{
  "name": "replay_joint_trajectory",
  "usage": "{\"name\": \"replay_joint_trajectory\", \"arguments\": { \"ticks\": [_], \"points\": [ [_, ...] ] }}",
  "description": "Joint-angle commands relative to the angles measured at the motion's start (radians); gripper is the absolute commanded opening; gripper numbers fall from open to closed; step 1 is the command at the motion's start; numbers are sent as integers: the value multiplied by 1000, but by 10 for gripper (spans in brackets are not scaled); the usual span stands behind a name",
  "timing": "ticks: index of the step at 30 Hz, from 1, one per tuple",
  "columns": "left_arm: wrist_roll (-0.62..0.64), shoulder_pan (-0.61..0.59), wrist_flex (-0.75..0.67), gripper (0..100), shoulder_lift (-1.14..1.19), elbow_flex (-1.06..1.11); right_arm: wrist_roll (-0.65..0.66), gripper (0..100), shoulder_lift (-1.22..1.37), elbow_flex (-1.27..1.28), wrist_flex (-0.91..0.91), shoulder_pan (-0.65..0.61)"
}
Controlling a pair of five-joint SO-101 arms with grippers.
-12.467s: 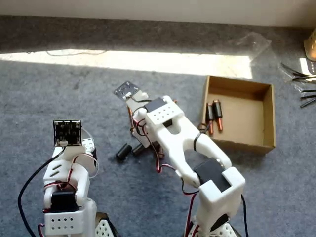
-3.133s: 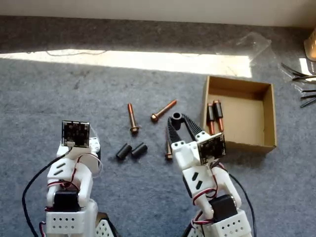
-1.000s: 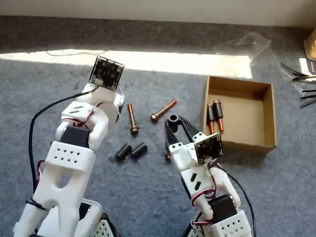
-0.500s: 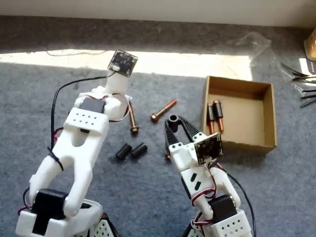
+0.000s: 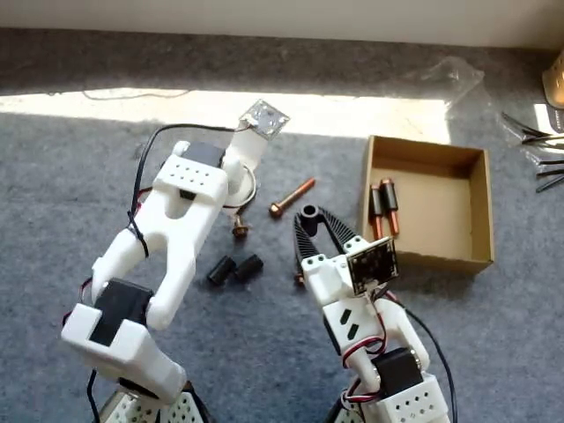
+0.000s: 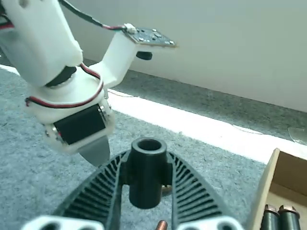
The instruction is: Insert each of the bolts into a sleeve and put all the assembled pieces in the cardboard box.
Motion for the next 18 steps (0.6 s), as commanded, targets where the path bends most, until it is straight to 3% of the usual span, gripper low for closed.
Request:
{"name": "replay_joint_trajectory", "arguments": {
  "ticks": [1, 5, 10, 12, 18],
  "points": [
    [-52, 15, 86, 70, 19, -99, -2, 5, -13, 147, 4, -5],
    [-196, 16, 173, 70, 59, -130, -2, 5, -13, 147, 4, -5],
    [-221, 16, 155, 70, 76, -134, -2, 5, -13, 147, 4, -5],
    [-164, 25, 124, 70, 76, -130, -2, 5, -13, 147, 4, -5],
    [170, 62, 103, 70, 77, -134, -2, 5, -13, 147, 4, -5]
  ]
}}
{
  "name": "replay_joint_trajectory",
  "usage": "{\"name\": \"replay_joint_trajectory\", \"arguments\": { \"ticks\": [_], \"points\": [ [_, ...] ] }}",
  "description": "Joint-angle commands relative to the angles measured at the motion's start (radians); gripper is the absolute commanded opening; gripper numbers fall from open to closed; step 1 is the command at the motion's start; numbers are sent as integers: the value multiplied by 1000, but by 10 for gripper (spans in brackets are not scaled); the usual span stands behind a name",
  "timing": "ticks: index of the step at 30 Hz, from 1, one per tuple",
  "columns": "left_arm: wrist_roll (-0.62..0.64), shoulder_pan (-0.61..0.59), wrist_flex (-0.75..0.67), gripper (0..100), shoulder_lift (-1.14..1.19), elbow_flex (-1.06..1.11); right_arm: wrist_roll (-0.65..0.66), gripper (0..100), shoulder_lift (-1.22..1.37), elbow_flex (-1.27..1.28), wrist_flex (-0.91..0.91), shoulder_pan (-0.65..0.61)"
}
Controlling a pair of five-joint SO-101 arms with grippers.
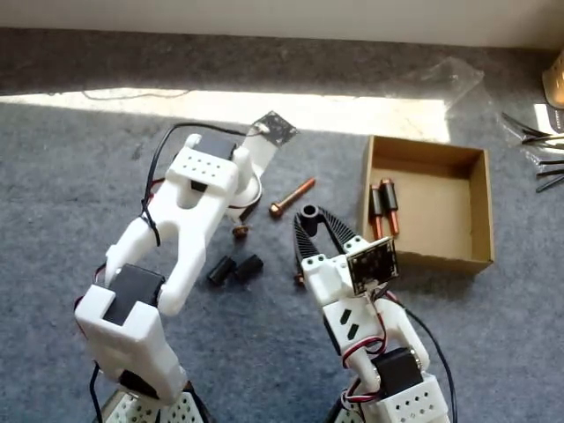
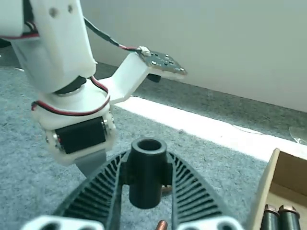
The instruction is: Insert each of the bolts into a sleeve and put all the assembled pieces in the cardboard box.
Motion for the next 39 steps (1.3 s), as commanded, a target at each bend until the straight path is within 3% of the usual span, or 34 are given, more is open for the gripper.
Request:
{"name": "replay_joint_trajectory", "arguments": {
  "ticks": [1, 8, 17, 31, 39],
  "points": [
    [189, 44, -32, 70, -10, -48, -2, 5, -13, 147, 4, -5],
    [459, 42, -115, 70, -8, -38, -2, 5, -13, 147, 4, -5],
    [683, 44, -118, 70, -8, -2, -2, 5, -13, 147, 4, -5],
    [698, 42, -318, 70, -8, 173, -2, 5, -13, 147, 4, -5],
    [700, -25, -321, 70, -7, 177, -2, 5, -13, 147, 4, -5]
  ]
}}
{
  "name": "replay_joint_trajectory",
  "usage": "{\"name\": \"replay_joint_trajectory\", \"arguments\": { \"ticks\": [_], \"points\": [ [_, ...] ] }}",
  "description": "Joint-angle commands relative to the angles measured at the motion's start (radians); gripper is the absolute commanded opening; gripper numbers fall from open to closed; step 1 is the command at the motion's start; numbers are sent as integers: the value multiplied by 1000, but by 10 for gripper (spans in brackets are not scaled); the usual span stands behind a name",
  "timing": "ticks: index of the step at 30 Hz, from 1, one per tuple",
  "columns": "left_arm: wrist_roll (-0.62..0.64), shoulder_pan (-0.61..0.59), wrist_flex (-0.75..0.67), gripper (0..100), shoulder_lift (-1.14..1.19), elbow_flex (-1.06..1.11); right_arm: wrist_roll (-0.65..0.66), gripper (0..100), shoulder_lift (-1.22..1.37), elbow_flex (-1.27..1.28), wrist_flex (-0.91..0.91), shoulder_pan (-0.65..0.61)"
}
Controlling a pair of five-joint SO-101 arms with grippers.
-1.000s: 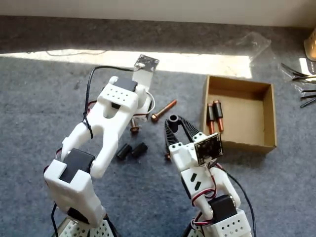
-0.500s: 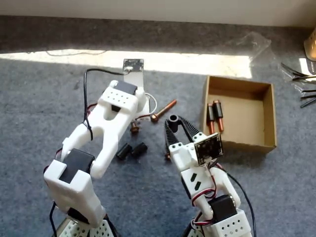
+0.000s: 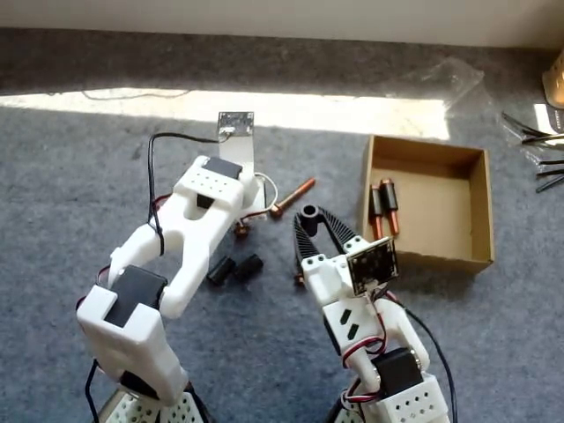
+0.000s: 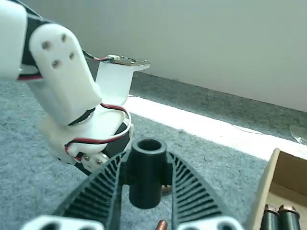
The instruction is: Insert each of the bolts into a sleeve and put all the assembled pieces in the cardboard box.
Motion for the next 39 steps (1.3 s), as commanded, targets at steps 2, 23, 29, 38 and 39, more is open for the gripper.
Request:
{"name": "replay_joint_trajectory", "arguments": {
  "ticks": [2, 23, 29, 38, 39],
  "points": [
    [11, -45, -11, 70, -7, -1, -2, 5, -13, 147, 4, -5],
    [71, -25, -6, 71, 70, -2, -2, 5, -13, 147, 4, -5],
    [69, -27, 175, 70, 196, -186, -2, 5, -13, 147, 4, -5],
    [51, -35, 345, 67, 332, -381, -2, 5, -13, 147, 4, -5],
    [23, -35, 356, 67, 338, -395, -2, 5, -13, 147, 4, -5]
  ]
}}
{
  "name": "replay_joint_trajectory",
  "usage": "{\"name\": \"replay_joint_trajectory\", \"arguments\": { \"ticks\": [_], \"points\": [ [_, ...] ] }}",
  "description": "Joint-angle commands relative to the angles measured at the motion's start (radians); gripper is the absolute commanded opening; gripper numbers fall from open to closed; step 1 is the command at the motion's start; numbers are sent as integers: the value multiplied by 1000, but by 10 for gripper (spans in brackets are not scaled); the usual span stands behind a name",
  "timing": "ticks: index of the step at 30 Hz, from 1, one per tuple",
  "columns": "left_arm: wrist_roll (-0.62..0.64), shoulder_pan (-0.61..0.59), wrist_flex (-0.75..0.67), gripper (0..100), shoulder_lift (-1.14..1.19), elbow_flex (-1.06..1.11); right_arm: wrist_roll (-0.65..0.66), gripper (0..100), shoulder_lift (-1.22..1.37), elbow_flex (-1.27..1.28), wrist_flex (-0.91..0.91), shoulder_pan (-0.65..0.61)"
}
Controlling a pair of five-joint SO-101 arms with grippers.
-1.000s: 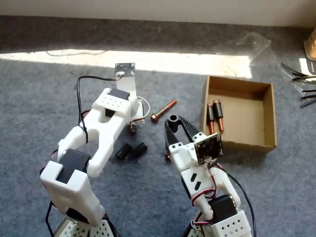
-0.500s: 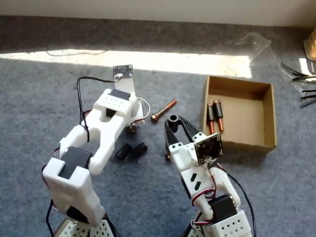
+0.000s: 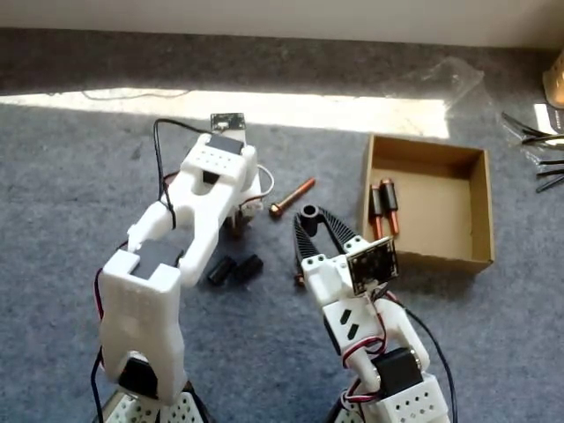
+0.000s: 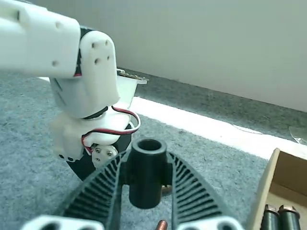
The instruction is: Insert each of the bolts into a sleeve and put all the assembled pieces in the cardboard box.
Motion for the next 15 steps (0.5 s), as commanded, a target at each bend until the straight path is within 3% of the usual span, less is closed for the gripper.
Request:
{"name": "replay_joint_trajectory", "arguments": {
  "ticks": [1, 5, 12, 15],
  "points": [
    [-68, -5, 55, 67, 33, -48, -2, 5, -13, 147, 4, -5],
    [-140, -5, 63, 67, 39, -59, -2, 5, -13, 147, 4, -5],
    [-147, -12, 68, 69, 42, -56, -2, 5, -13, 147, 4, -5],
    [-273, -44, 61, 67, 42, -24, -2, 5, -13, 147, 4, -5]
  ]
}}
